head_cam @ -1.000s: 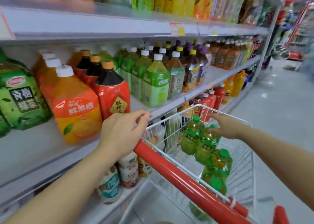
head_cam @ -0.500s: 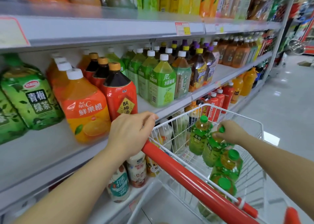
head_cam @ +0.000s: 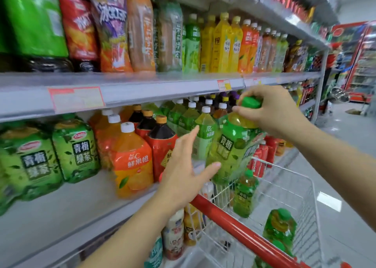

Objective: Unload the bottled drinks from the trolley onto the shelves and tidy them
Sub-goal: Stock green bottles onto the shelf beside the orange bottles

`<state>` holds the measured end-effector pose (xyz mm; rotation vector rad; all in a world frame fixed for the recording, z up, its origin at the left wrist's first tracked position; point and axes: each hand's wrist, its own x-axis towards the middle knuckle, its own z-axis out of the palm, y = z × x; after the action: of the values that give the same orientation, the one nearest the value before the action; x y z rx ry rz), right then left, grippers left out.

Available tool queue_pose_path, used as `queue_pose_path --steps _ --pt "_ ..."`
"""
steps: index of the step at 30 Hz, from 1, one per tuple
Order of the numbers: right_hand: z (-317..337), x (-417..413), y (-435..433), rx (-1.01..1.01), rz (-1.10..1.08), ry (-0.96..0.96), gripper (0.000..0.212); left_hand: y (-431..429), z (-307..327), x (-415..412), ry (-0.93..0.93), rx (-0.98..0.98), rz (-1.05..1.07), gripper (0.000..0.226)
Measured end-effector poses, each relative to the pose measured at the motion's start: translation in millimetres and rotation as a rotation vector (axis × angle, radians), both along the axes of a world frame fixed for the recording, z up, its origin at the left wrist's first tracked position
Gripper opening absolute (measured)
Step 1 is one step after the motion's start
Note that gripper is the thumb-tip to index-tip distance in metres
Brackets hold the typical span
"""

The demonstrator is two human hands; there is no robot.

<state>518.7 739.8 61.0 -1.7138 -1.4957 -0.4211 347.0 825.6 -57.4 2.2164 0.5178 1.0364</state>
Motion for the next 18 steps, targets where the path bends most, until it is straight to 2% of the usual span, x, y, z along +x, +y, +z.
queue_pose_path --steps 3,6,9,11,12,14,16,18 --pt "20.0 -51.8 9.4 0.079 0.165 0.006 0.011 -14.7 17.3 -12.6 -0.088 0.147 0.134 0.102" --pt "18.8 -96.4 27.5 0.077 0.360 0.088 0.013 -3.0 12.0 -38.3 -0.294 0.238 0.325 0.098" --pt "-0.2 -122.9 55.8 0.003 0.571 0.266 0.022 17.1 -9.8 -80.0 -0.385 0.186 0.454 0.088" --pt "-20.3 -127.0 79.9 -0.023 0.588 0.345 0.033 26.8 -27.2 -107.5 -0.391 0.134 0.532 0.091" --pt "-32.5 -126.5 94.1 -0.039 0.559 0.339 0.030 31.4 -35.6 -119.9 -0.394 0.106 0.572 0.092" --pt "-60.3 -124.0 122.4 -0.145 0.443 0.161 0.019 41.7 -47.4 -139.7 -0.408 0.067 0.644 0.093" --pt "-88.8 -125.1 143.8 -0.357 0.371 -0.076 0.049 52.7 -51.9 -151.6 -0.415 0.045 0.704 0.095" --pt "-109.7 -130.8 155.2 -0.441 0.371 -0.175 0.071 64.9 -53.7 -157.0 -0.431 -0.004 0.743 0.096"
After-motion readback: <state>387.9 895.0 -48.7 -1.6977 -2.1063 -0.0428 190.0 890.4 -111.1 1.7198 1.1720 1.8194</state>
